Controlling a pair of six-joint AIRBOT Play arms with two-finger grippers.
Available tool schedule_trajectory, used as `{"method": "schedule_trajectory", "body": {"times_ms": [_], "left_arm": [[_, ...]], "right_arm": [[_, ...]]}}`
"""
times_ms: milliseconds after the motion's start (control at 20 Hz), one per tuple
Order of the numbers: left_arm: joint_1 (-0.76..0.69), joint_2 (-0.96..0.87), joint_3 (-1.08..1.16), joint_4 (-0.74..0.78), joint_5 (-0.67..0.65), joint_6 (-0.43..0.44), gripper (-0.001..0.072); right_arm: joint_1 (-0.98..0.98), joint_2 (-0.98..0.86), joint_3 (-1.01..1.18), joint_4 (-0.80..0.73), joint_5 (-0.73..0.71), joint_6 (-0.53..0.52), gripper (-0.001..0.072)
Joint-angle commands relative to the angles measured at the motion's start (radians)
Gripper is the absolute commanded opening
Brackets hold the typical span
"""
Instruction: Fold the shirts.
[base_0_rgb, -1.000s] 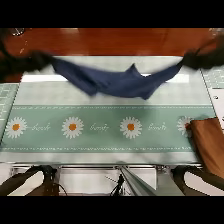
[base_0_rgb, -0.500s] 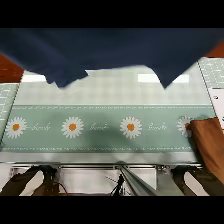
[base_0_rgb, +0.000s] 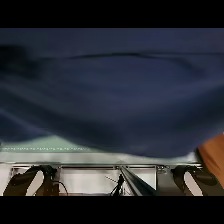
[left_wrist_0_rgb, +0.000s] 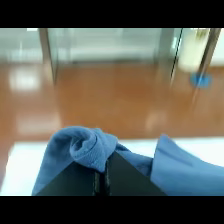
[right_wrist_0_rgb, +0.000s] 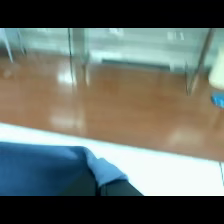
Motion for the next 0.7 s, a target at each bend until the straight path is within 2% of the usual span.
{"method": "schedule_trajectory", "body": {"times_ms": [0, 150, 250, 350, 500, 650], "left_arm": [[-0.003, 0.025, -0.243, 0.029, -0.071, -0.003, 0.0026], [-0.003, 0.005, -0.575, -0.016, 0.023, 0.016, 0.0026], [-0.003, -0.036, -0.788, -0.093, 0.168, 0.059, 0.0026], [-0.003, -0.115, -0.918, -0.162, 0.325, 0.058, 0.0026], [-0.014, -0.29, -0.948, -0.265, 0.504, 0.061, 0.0026], [-0.066, -0.466, -0.899, -0.321, 0.625, 0.06, 0.0026]], "right_arm": [[0.0, 0.015, -0.127, -0.029, 0.084, 0.007, 0.002], [0.0, 0.014, -0.414, -0.017, 0.023, 0.008, 0.002], [0.001, -0.003, -0.624, 0.01, -0.107, 0.004, 0.002], [0.001, -0.091, -0.784, 0.05, -0.244, -0.036, 0.002], [0.0, -0.344, -0.795, 0.14, -0.433, -0.09, 0.002], [0.0, -0.613, -0.691, 0.241, -0.571, -0.094, 0.0021]]}}
